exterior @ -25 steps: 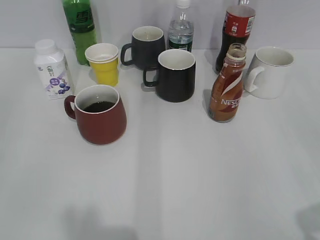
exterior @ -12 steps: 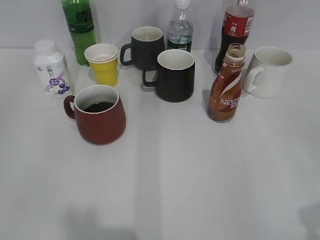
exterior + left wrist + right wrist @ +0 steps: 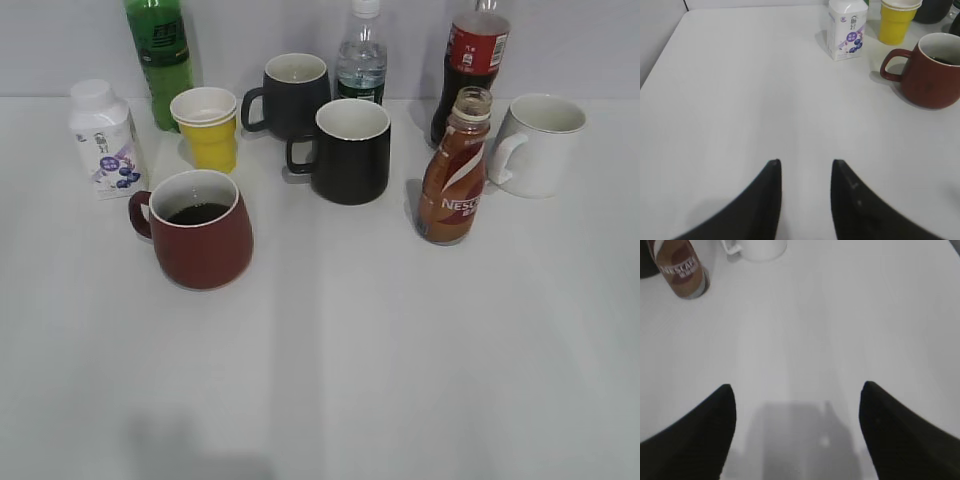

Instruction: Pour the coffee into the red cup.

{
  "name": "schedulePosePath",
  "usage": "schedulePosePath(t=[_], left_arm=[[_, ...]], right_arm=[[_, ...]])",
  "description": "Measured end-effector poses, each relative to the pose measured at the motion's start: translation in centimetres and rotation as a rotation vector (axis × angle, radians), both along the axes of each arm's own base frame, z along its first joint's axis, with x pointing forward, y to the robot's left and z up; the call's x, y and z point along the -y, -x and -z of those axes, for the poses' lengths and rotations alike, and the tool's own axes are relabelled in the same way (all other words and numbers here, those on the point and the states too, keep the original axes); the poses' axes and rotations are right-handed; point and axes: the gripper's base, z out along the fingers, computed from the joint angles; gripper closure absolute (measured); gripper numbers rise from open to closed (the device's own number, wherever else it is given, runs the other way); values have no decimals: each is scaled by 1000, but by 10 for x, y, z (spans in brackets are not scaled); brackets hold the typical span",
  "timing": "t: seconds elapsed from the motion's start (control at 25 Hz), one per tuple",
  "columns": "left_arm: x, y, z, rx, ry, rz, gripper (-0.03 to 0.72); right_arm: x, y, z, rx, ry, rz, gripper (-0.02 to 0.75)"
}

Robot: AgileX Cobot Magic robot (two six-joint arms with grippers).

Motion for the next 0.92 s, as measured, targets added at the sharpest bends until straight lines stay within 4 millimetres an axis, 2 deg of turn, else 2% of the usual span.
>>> schedulePosePath(t=[0.92], left_arm=[[0,0,0,-1,0,0,447]], right_arm=[[0,0,0,5,0,0,165]])
